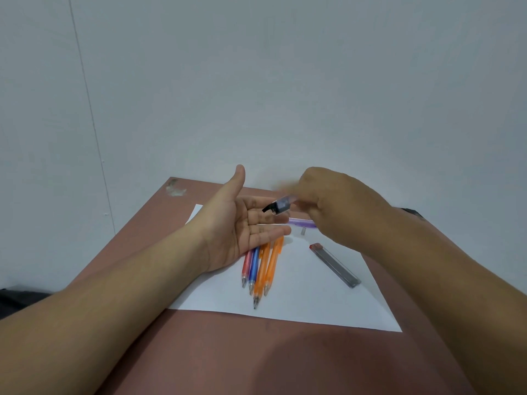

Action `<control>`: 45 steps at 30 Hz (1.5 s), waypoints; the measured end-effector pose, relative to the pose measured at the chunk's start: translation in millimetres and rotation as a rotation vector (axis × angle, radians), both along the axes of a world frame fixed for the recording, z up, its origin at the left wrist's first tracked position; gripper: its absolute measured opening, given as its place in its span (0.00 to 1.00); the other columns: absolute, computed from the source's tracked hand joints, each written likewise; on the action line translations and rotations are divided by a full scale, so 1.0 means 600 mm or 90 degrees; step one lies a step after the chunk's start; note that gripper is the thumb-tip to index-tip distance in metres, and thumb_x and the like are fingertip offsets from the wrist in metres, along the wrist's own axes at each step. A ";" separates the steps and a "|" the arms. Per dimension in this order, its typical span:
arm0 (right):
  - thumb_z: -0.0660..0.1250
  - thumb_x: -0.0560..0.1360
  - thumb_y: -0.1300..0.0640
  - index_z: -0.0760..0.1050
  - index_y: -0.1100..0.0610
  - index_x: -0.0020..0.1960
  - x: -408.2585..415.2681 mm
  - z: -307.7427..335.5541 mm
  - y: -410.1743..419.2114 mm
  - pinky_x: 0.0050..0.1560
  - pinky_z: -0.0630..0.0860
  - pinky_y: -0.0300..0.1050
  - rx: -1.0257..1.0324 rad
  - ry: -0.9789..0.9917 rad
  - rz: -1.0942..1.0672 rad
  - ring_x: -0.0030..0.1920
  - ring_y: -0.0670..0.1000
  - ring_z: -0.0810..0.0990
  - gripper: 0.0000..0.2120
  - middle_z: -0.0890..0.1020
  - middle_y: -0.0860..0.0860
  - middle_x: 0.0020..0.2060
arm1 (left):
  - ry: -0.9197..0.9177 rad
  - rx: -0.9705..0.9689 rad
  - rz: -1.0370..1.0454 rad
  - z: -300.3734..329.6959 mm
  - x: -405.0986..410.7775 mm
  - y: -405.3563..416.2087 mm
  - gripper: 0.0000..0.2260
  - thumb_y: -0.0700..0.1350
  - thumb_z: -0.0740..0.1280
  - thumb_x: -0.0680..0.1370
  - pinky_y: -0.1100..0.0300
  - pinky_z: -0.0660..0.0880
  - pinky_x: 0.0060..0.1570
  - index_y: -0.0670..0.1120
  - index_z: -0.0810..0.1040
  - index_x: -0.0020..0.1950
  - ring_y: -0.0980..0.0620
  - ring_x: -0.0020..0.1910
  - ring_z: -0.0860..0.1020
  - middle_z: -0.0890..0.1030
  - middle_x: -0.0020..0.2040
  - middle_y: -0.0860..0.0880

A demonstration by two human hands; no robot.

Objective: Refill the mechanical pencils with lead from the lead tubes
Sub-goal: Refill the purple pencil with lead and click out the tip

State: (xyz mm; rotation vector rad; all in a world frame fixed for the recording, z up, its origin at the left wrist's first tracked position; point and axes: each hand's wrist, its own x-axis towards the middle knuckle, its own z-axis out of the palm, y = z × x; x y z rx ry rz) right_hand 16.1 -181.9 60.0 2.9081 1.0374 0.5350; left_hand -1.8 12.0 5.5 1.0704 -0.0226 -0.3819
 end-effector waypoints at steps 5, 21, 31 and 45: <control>0.65 0.80 0.64 0.58 0.32 0.77 0.000 -0.001 0.005 0.46 0.76 0.43 -0.038 0.005 -0.012 0.46 0.47 0.73 0.37 0.70 0.44 0.48 | 0.003 0.012 0.012 0.001 -0.001 0.000 0.40 0.72 0.53 0.78 0.47 0.80 0.56 0.37 0.75 0.67 0.36 0.57 0.83 0.83 0.58 0.35; 0.65 0.79 0.67 0.25 0.20 0.66 0.002 -0.011 0.005 0.44 0.81 0.48 0.001 -0.010 -0.011 0.39 0.47 0.74 0.57 0.69 0.44 0.41 | 0.002 0.011 -0.001 0.001 0.000 0.001 0.41 0.72 0.53 0.77 0.46 0.77 0.60 0.37 0.73 0.69 0.35 0.58 0.82 0.82 0.61 0.35; 0.61 0.81 0.65 0.56 0.29 0.76 0.001 -0.006 -0.002 0.44 0.75 0.44 -0.037 -0.006 -0.016 0.45 0.50 0.74 0.38 0.72 0.46 0.47 | 0.002 0.015 0.001 0.000 0.000 -0.001 0.40 0.72 0.53 0.78 0.47 0.79 0.58 0.36 0.75 0.68 0.35 0.57 0.83 0.83 0.59 0.35; 0.63 0.77 0.71 0.46 0.21 0.72 0.011 -0.015 -0.003 0.46 0.78 0.48 -0.013 0.005 0.003 0.48 0.52 0.75 0.50 0.70 0.47 0.48 | 0.007 -0.001 -0.005 0.000 0.001 0.000 0.42 0.72 0.53 0.78 0.47 0.79 0.58 0.35 0.72 0.70 0.35 0.58 0.83 0.81 0.61 0.34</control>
